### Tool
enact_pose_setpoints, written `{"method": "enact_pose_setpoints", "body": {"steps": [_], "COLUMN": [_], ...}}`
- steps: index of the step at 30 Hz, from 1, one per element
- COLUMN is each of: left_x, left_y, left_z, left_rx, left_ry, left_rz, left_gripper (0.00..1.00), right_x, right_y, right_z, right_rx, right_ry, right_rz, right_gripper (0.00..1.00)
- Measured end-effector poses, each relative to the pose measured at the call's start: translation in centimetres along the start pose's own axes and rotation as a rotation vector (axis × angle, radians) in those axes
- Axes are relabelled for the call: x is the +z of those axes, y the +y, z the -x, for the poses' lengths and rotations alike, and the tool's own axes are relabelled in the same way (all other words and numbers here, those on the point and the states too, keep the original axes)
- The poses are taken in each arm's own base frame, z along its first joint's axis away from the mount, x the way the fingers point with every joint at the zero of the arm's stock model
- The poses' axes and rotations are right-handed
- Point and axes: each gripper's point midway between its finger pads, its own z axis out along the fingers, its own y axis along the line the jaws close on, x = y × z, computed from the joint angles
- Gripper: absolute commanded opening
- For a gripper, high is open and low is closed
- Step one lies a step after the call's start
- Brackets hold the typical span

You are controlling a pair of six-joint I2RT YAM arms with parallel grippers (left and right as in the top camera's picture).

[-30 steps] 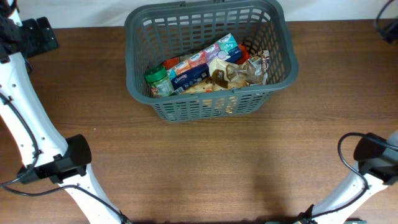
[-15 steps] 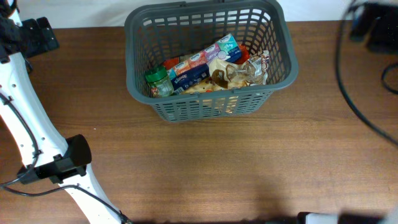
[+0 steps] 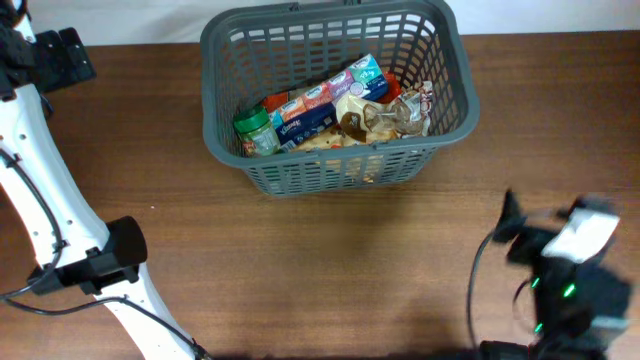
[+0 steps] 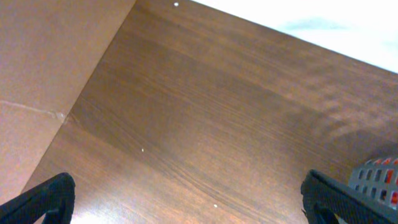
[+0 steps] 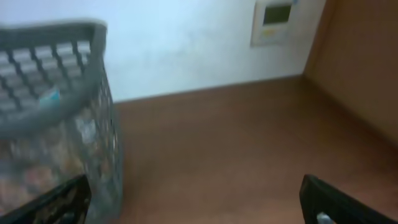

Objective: Pack container

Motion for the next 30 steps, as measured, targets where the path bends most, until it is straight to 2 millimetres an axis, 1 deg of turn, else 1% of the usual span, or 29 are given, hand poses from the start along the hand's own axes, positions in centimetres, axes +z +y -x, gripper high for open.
{"method": "enact_pose_setpoints", "body": {"steps": [3, 5, 6, 8, 9, 10, 11, 12, 15, 30], "left_x": [0.0, 0.0, 0.0, 0.0, 0.0, 0.0, 0.0, 0.0, 0.0, 0.0], "left_y": [0.0, 0.0, 0.0, 0.0, 0.0, 0.0, 0.0, 0.0, 0.0, 0.0], "left_z": [0.0, 0.0, 0.0, 0.0, 0.0, 0.0, 0.0, 0.0, 0.0, 0.0], "left_rx": [0.000, 0.000, 0.000, 0.000, 0.000, 0.000, 0.000, 0.000, 0.000, 0.000], "left_ry": [0.000, 0.000, 0.000, 0.000, 0.000, 0.000, 0.000, 0.000, 0.000, 0.000], "left_rz": [0.000, 0.000, 0.000, 0.000, 0.000, 0.000, 0.000, 0.000, 0.000, 0.000], "left_gripper": [0.99, 0.99, 0.99, 0.99, 0.99, 0.99, 0.99, 0.99, 0.99, 0.99], "right_x": [-0.1, 0.4, 0.5, 1.1, 1.3, 1.7, 2.2, 2.3, 2.4, 2.4], "right_y": [-0.1, -0.2, -0.2, -0.2, -0.3, -0.3, -0.4, -0.4, -0.3, -0.3], "right_z": [-3.6, -6.4, -6.8, -8.8, -9.5, -10.8, -12.5, -12.7, -11.8, -12.0], "right_rx": [0.001, 0.000, 0.000, 0.001, 0.001, 0.001, -0.001, -0.001, 0.001, 0.001], "right_ry": [-0.003, 0.011, 0.016, 0.036, 0.047, 0.070, 0.103, 0.104, 0.067, 0.071], "right_rz": [0.005, 0.007, 0.007, 0.009, 0.009, 0.008, 0.006, 0.006, 0.011, 0.011], "right_gripper": [0.99, 0.99, 0.99, 0.99, 0.99, 0.99, 0.99, 0.99, 0.99, 0.99]}}
